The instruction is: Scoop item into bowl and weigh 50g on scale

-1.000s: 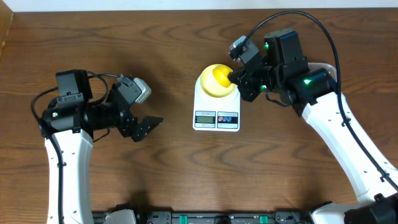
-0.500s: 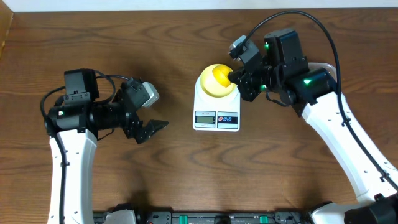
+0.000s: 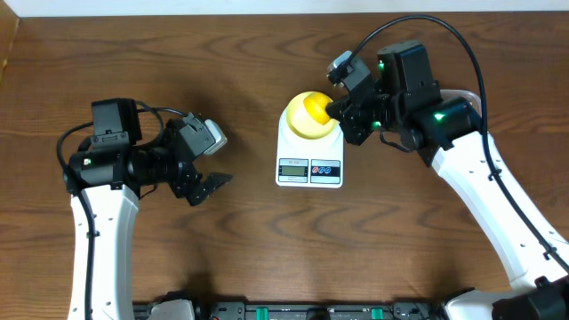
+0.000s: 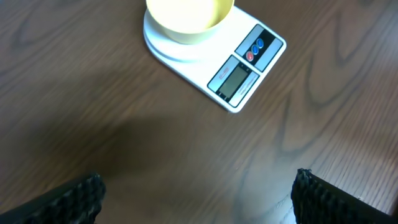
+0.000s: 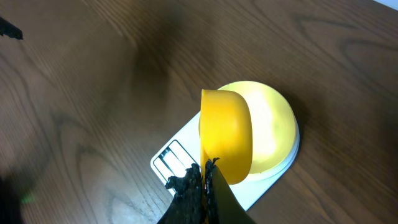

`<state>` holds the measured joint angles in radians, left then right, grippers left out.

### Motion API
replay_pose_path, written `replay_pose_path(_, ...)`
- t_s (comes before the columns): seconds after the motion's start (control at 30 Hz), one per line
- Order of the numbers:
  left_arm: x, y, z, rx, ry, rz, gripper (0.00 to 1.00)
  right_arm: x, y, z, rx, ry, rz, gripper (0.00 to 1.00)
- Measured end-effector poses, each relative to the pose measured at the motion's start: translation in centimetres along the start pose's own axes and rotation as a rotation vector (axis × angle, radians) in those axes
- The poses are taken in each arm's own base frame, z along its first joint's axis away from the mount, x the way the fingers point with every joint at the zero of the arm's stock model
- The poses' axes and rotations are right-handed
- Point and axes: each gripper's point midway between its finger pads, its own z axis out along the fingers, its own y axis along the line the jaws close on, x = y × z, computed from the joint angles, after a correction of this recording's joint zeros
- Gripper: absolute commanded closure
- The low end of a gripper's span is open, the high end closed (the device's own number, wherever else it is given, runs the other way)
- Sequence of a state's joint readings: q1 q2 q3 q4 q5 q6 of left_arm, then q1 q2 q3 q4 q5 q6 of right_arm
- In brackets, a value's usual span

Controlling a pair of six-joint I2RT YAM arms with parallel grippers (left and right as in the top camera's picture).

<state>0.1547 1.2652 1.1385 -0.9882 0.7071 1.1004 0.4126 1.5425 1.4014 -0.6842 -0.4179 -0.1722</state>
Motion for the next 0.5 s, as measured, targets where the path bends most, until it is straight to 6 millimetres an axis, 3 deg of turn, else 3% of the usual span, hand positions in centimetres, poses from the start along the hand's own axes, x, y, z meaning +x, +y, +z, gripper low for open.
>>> replay_pose_path(0.27,0.0,0.0,0.0,0.000,-0.003,0.001,0.03,0.0,0.0,0.0,0.000,0.000,0.000,0.99)
replay_pose_path(0.5,-2.2,-0.8,-0.2,0.055,-0.124,0.014,0.02,0.0,0.0,0.0,0.000,0.000,0.000,0.99)
